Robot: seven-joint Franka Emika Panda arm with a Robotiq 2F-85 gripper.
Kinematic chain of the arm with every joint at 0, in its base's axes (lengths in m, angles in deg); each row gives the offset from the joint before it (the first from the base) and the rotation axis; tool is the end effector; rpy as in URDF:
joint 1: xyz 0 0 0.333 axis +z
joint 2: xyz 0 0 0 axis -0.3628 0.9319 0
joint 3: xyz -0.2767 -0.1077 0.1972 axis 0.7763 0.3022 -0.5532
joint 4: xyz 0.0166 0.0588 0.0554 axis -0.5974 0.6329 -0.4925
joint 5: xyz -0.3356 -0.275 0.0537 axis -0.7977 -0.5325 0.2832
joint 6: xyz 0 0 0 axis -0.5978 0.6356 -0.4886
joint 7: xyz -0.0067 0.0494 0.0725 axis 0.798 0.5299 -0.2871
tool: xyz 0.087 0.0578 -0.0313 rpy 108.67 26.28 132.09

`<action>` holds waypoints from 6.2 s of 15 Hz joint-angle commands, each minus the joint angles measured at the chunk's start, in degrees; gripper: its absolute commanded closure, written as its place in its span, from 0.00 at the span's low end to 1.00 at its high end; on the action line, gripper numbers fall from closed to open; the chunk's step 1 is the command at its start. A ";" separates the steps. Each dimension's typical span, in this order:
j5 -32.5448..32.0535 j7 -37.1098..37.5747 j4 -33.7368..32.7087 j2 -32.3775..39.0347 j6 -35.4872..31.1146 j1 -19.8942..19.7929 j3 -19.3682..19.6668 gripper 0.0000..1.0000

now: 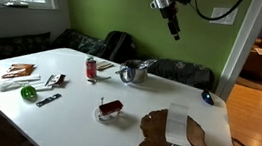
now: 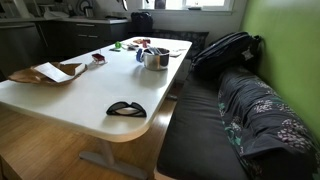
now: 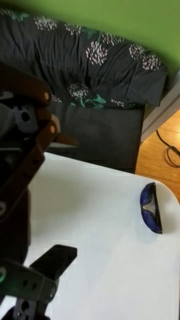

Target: Remove the plastic bag with black contents from the silver pot and put it on the table

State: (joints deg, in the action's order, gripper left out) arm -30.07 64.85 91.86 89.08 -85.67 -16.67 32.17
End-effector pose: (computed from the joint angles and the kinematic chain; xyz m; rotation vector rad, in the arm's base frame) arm 0.7520 0.0426 0.4468 2.5373 0.7507 -0.5078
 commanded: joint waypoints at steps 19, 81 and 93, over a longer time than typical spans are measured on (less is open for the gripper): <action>24.40 -6.22 -3.71 11.18 -30.00 -9.06 -0.92 0.00; -9.39 25.21 29.66 -2.85 -29.07 2.34 4.43 1.00; 18.27 -13.08 23.05 -5.31 -19.65 -4.65 -4.23 0.07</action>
State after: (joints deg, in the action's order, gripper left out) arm -18.29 61.61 117.47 86.13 -109.04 -17.22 29.74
